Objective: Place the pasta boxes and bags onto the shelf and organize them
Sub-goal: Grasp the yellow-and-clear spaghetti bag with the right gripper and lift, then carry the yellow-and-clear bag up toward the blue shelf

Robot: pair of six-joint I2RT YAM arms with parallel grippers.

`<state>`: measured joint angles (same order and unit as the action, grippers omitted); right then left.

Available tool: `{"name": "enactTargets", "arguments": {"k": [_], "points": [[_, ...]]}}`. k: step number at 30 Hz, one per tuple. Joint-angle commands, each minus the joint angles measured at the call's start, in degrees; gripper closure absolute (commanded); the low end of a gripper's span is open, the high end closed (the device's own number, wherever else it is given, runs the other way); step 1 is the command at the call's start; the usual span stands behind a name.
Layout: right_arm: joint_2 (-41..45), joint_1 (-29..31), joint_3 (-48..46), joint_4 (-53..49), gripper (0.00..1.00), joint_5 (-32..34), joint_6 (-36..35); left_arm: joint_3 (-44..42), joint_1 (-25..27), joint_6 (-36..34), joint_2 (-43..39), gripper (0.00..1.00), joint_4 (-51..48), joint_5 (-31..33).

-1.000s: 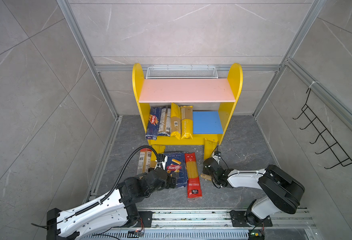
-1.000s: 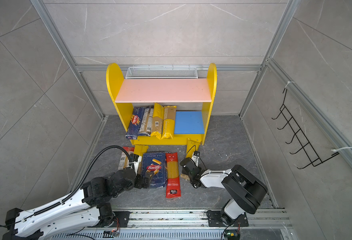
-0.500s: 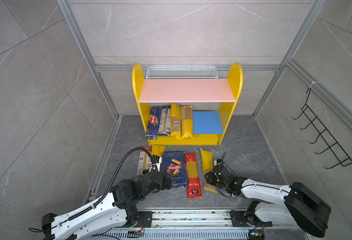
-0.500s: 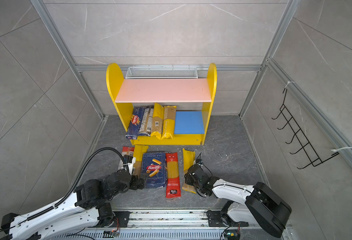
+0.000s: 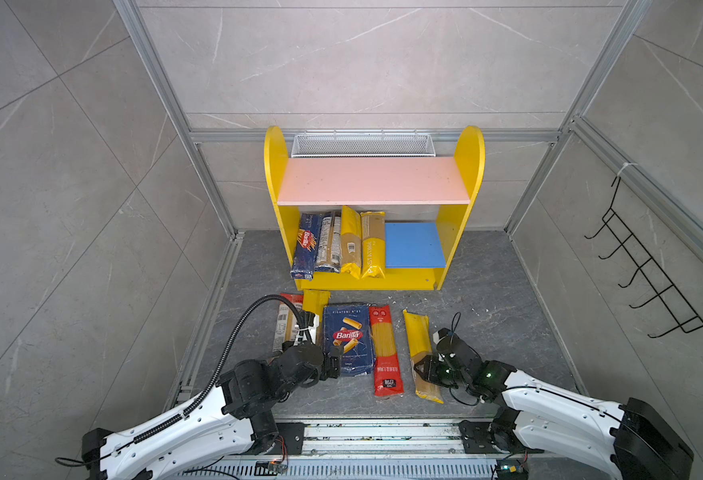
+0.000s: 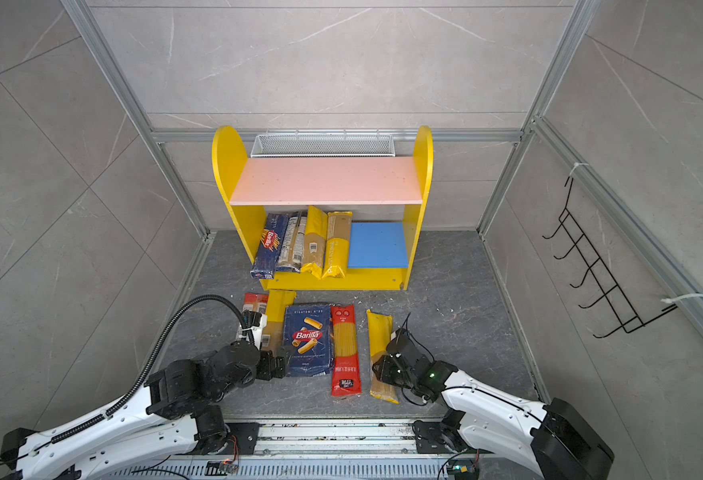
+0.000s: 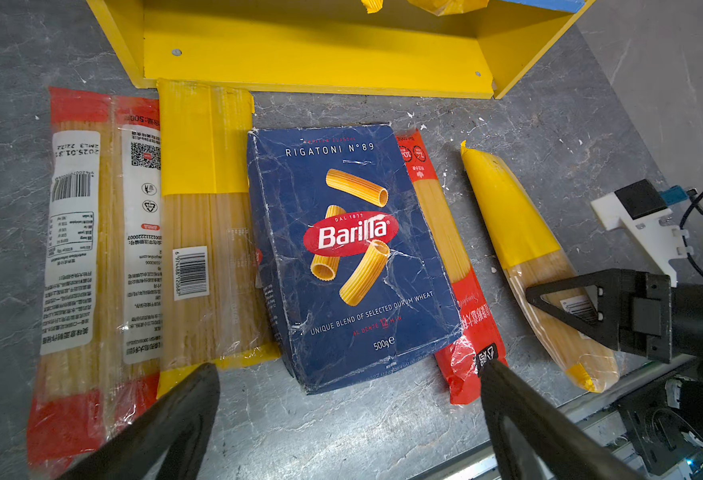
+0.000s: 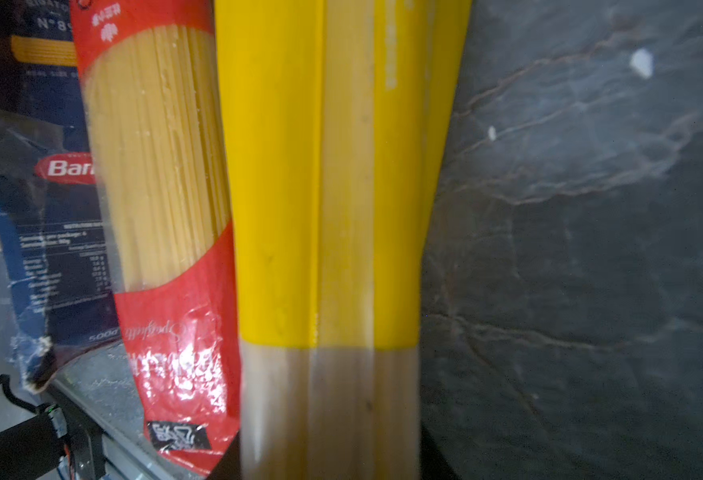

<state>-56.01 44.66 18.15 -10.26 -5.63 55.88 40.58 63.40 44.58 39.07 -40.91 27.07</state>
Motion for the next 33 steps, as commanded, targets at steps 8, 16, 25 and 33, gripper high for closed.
{"name": "enactTargets", "arguments": {"k": [8,16,25,33], "points": [[8.87,0.42,2.68,-6.51,0.8,-7.05,2.79,3.95,0.15,-0.7,0.49,0.0,-1.72,3.02],[11.93,0.34,6.15,-7.59,0.8,-8.75,2.77,6.85,0.15,-3.04,3.14,0.0,-0.89,3.87],[11.58,0.2,9.85,-6.38,0.79,-9.55,3.31,9.84,0.06,-6.39,5.38,0.0,-0.4,5.51],[11.71,-0.32,13.69,-7.07,0.79,-10.18,2.98,11.45,-1.2,-8.08,6.83,0.0,0.25,4.48]]}}
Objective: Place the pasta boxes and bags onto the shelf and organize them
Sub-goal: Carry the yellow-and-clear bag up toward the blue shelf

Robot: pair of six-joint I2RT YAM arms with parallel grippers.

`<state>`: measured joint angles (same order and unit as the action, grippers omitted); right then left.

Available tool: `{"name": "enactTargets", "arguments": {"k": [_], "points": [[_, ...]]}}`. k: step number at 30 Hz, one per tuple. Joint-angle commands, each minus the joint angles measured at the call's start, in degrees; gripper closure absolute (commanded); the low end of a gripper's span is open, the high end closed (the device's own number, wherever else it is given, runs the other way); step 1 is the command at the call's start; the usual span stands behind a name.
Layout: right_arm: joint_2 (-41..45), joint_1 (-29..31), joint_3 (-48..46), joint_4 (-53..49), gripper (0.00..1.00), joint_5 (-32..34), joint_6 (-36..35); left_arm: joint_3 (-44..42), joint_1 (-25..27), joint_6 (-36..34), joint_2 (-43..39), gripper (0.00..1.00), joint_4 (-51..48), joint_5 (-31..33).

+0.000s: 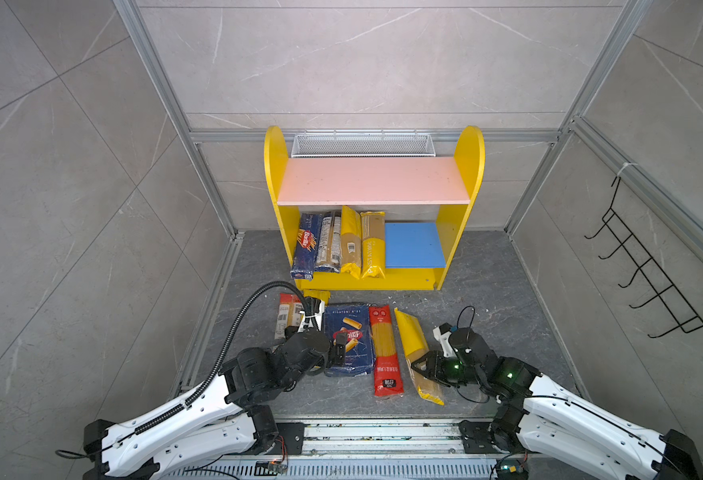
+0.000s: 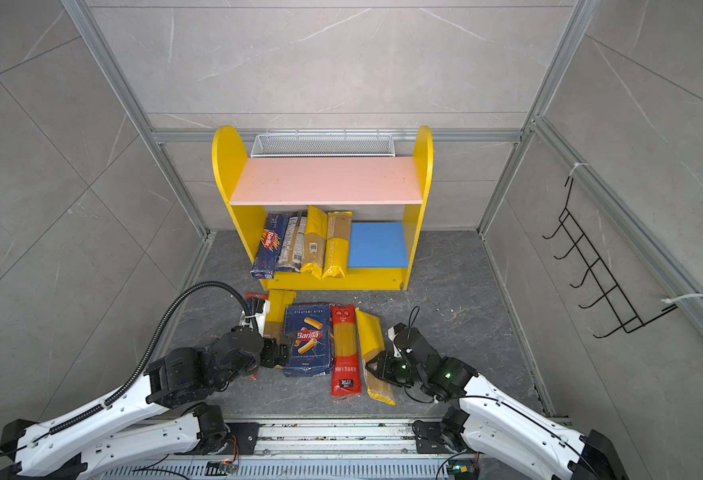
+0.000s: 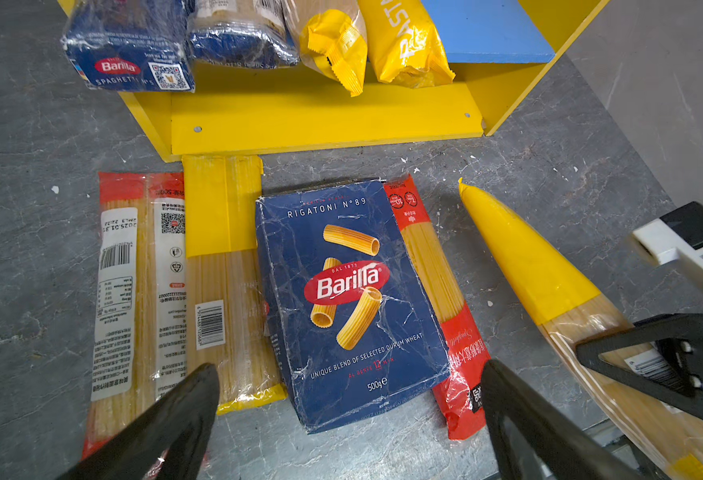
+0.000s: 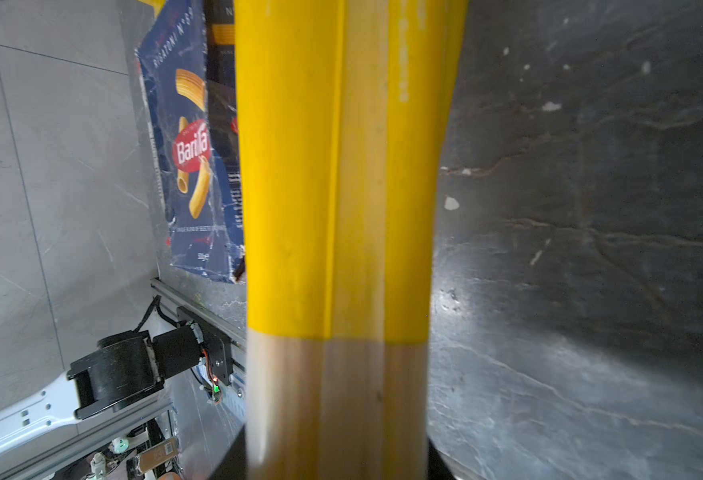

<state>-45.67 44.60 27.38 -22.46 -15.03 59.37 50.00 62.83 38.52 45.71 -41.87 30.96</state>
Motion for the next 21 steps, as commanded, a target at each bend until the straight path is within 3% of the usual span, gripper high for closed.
{"name": "enactTargets", "arguments": {"k": [1,11,21], "points": [[1.37,-0.3,5.09,4.98,0.79,-0.91,-0.72,2.12,-0.95,-2.04,0.35,0.0,1.41,0.14],[-0.06,-2.31,15.9,-3.32,0.79,0.72,-7.73,2.61,-6.05,-5.78,4.04,0.0,5.71,-10.71],[-13.35,-13.4,29.77,-1.86,0.79,-10.15,-13.16,4.89,-9.37,-8.96,5.62,0.0,9.19,-16.24]]}}
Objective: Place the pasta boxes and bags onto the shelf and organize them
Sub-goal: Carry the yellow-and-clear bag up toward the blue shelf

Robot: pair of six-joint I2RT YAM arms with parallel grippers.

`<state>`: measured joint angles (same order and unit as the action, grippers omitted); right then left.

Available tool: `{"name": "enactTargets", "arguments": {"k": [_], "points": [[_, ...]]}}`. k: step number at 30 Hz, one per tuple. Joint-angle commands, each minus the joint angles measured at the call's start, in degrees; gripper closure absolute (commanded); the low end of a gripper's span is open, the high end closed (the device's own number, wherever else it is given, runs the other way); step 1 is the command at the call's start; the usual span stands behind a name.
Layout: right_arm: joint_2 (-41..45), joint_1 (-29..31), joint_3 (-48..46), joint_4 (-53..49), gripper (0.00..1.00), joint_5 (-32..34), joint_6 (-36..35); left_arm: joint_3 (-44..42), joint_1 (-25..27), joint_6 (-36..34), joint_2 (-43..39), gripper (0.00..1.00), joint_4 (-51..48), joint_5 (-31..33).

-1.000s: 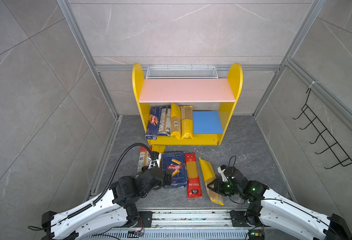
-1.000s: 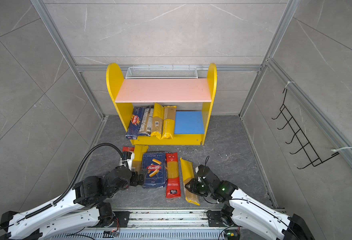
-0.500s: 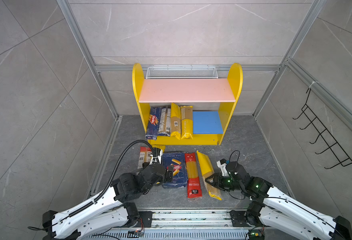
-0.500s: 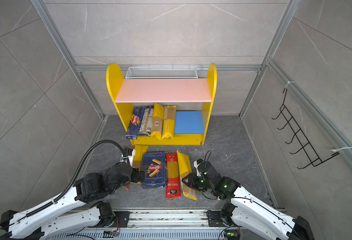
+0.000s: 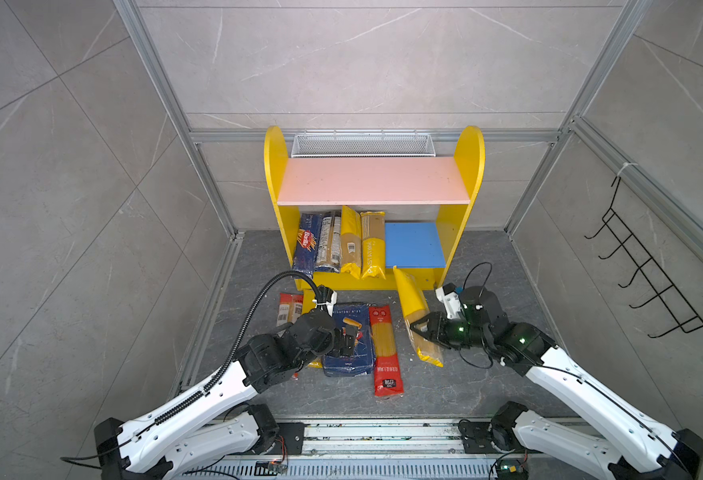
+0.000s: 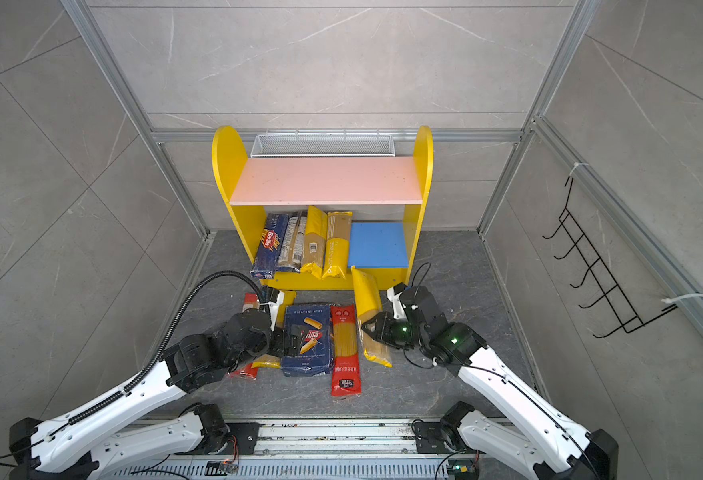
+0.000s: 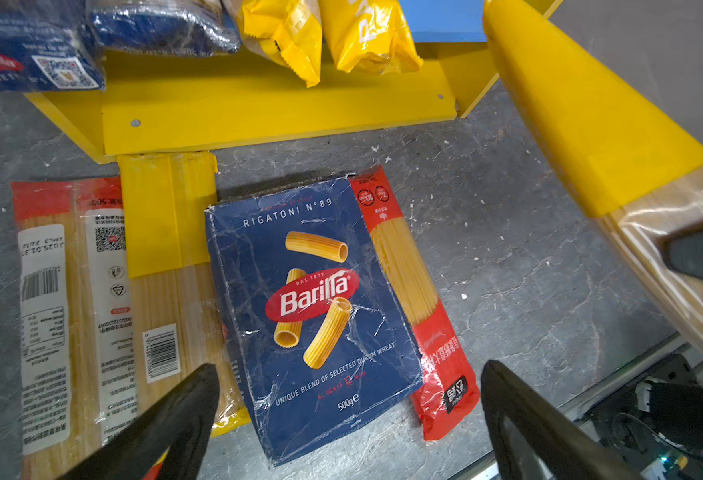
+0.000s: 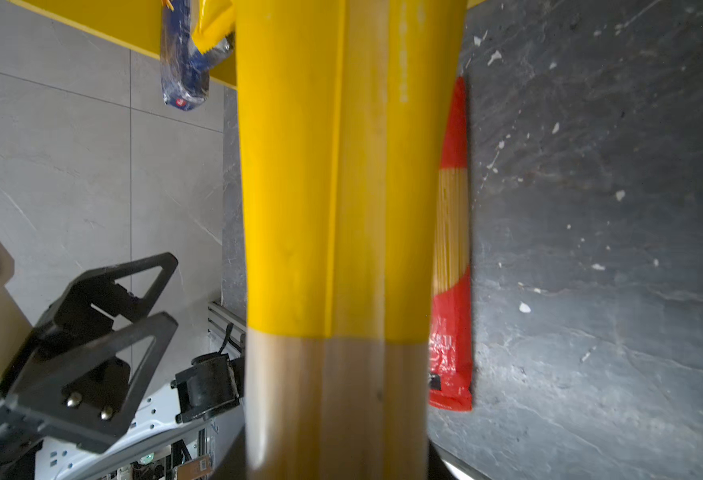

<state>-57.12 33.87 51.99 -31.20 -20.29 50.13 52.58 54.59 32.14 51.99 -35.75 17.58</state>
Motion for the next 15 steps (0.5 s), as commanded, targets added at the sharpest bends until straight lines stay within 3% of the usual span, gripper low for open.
{"name": "enactTargets", "arguments": {"k": [1,15], "points": [[-3.59,-3.83,6.8,7.15,0.79,-5.81,-4.51,2.36,-1.77,-2.9,-0.74,0.0,3.27,-3.49],[-28.41,-14.21,27.57,13.83,0.79,-14.49,-8.23,2.37,-14.65,-6.14,1.88,0.0,6.83,-16.23]]}}
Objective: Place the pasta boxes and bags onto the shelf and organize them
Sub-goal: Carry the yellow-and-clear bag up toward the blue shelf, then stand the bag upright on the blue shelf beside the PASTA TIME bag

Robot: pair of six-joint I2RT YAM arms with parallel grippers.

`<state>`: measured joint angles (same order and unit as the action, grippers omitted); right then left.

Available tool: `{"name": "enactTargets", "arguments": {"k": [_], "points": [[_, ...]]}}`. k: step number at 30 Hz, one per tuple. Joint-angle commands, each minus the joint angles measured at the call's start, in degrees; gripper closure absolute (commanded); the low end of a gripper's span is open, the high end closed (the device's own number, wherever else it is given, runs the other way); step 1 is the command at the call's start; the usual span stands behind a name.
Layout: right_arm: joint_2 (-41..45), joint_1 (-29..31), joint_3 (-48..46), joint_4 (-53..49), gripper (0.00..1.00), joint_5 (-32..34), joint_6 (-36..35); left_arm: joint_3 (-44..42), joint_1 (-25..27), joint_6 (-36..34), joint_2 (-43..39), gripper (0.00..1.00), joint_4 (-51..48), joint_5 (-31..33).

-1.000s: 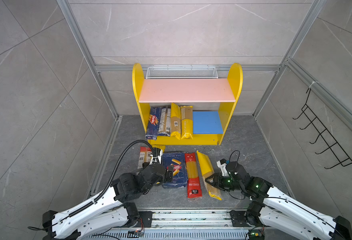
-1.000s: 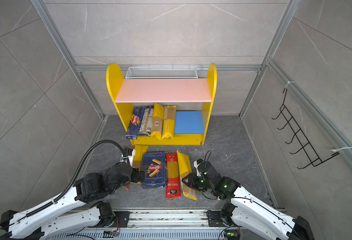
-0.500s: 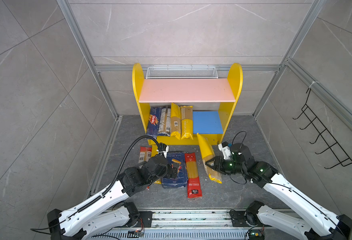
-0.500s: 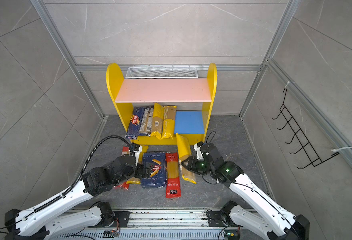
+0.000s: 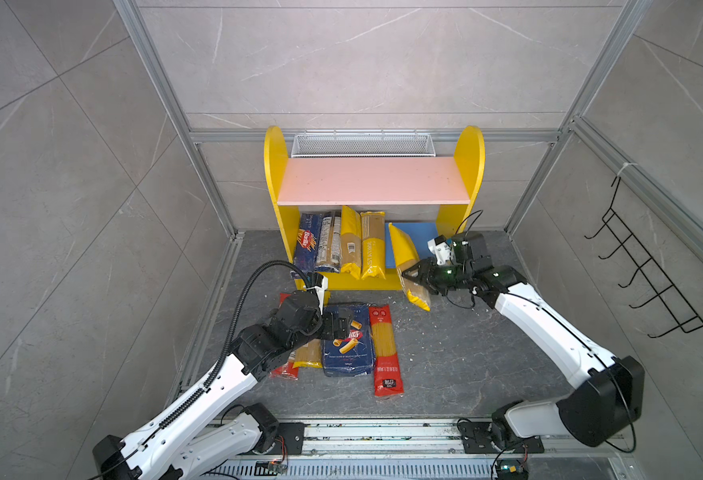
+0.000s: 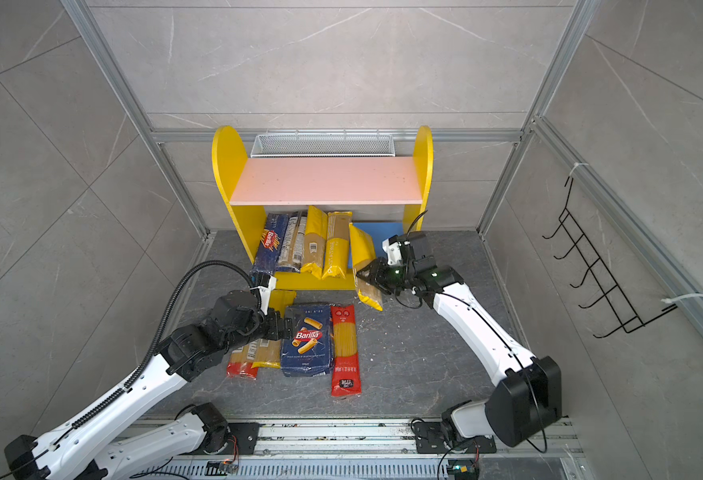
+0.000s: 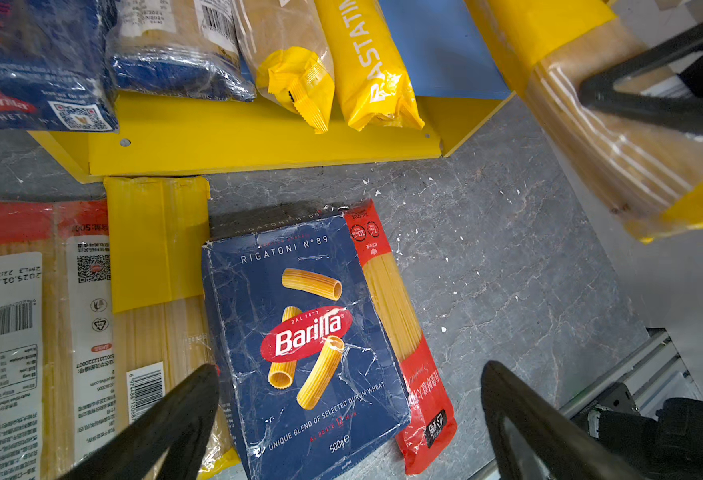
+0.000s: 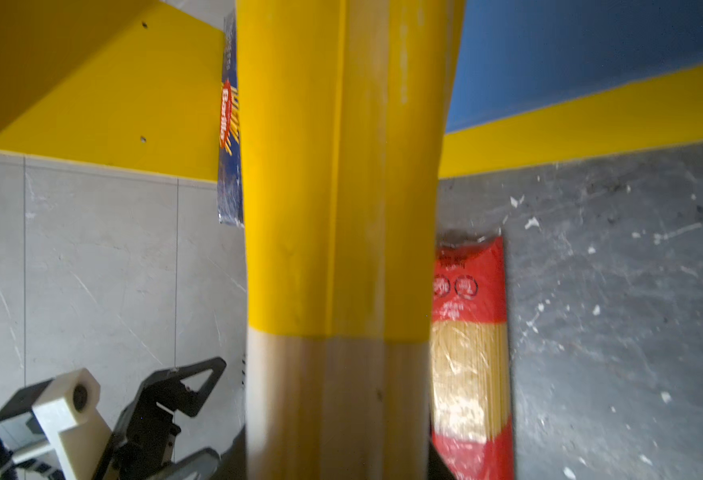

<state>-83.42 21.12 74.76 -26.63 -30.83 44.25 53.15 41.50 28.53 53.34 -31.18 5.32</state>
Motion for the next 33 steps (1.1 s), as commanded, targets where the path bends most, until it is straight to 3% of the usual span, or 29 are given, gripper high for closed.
{"name": "enactTargets", "arguments": {"k": [1,13,22,25,30,33], "points": [[-4.48,-2.16,6.12,10.01,0.79,-4.57,-2.08,1.84,-1.97,-3.01,0.7,0.0,2.35,-4.14],[-22.71,-6.08,19.67,14.88,0.79,-5.77,-3.56,-1.76,-5.96,-4.05,0.1,0.0,2.09,-4.22],[-28.47,-6.93,25.86,7.51,0.77,-0.71,-8.96,-1.95,-7.76,-3.99,0.75,0.0,2.46,-5.84],[-28.82,-6.86,25.7,5.42,0.7,1.0,-10.31,-2.09,-7.92,-3.91,0.97,0.0,2.47,-6.16],[-29.7,-6.9,25.13,4.42,0.41,0.5,-9.85,-2.26,-8.01,-3.36,0.56,0.0,2.48,-6.46],[-29.61,-6.85,24.3,5.33,0.37,-0.43,-9.12,-2.52,-8.05,-3.05,-0.53,0.0,2.16,-6.37]]}}
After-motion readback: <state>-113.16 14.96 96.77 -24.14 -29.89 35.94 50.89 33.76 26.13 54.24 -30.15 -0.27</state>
